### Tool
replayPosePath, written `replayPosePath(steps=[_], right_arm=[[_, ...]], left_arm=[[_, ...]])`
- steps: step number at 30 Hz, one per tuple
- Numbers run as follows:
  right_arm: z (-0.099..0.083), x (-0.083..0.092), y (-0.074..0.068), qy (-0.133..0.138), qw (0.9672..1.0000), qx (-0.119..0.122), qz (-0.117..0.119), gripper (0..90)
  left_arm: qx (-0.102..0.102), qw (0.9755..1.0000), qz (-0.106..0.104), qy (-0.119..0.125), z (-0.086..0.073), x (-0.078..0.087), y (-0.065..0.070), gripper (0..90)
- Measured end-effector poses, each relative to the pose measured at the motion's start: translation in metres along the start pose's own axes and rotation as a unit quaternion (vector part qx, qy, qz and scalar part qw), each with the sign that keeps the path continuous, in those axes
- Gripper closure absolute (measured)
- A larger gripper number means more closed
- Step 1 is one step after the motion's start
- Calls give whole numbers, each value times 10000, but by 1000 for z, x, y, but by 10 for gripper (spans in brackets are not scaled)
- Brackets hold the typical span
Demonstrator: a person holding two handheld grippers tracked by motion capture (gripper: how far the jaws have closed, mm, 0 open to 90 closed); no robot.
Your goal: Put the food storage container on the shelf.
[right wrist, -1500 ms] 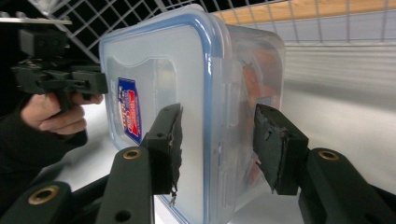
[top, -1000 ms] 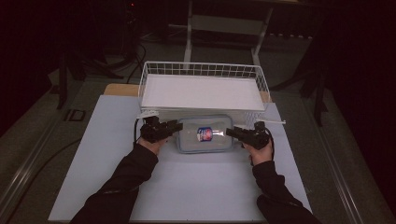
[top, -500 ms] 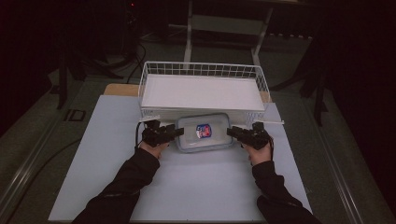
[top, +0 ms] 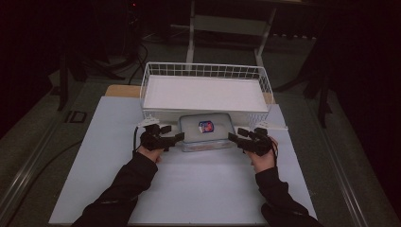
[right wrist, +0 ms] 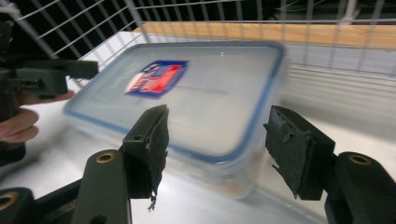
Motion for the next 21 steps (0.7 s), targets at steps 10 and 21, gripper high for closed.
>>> replayPosePath(steps=[10, 21], right_arm=[[-7, 2, -22, -54, 9996, 269, 107, 394], [-20, 4, -50, -209, 9981, 515, 266, 682]], left_arm=[[-320, 9990, -320, -13, -6, 18, 24, 144], [-642, 9962, -566, -151, -15, 33, 55, 95]])
Point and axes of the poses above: each handheld gripper's, and its own axes: x roughly backward along the jaws, z roughly out of its top, y roughly to its right, the point moved 8 cm from there along -x, roughly forward along the jaws
